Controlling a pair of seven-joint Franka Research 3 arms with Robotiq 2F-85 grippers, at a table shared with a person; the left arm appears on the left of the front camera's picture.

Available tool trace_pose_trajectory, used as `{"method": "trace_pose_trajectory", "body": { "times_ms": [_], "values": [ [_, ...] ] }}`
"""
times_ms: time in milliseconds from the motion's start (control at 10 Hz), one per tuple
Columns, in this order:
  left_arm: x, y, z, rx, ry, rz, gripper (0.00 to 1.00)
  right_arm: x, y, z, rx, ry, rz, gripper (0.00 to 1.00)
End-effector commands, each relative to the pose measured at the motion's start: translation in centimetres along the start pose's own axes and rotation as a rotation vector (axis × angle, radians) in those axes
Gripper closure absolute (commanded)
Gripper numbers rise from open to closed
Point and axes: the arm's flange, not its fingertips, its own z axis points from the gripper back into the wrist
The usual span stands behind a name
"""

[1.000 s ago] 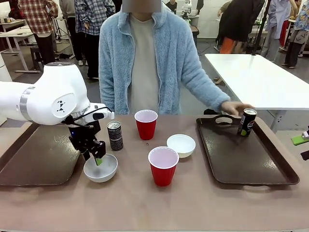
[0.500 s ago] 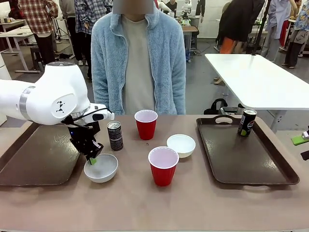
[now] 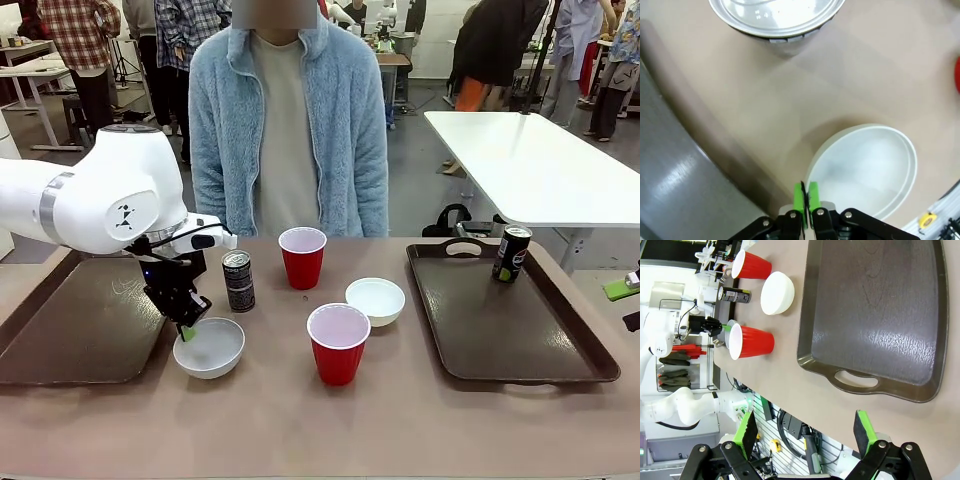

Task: Prepare tableware on both trays.
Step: Pick up a Picnic Bowl from the table and place it on a Handle tray.

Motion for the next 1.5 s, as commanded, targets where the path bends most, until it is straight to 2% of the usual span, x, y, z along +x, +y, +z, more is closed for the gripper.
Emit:
{"method": "trace_pose_trajectory", "body": {
  "times_ms": [0,400,700,1200,1400],
  "values": [
    [-0.9,-0.9,1.2,-0.068,0.014,-0.008,1.0,0.0,0.1,-0.1,0.013,-0.006,-0.024,0.0],
    [-2.9,-1.5,8.2,-0.056,-0.09,-0.017,1.0,0.0,0.1,-0.1,0.013,-0.006,-0.024,0.0],
    [-3.7,4.1,10.3,0.046,-0.151,0.062,1.0,0.0,0.1,-0.1,0.013,-0.006,-0.024,0.0],
    [-5.7,16.2,12.4,0.016,-0.21,0.31,1.0,0.0,0.1,-0.1,0.013,-0.006,-0.024,0.0],
    [-7.2,19.9,12.7,0.03,-0.245,0.386,1.0,0.0,0.1,-0.1,0.013,-0.006,-0.024,0.0]
  ]
}}
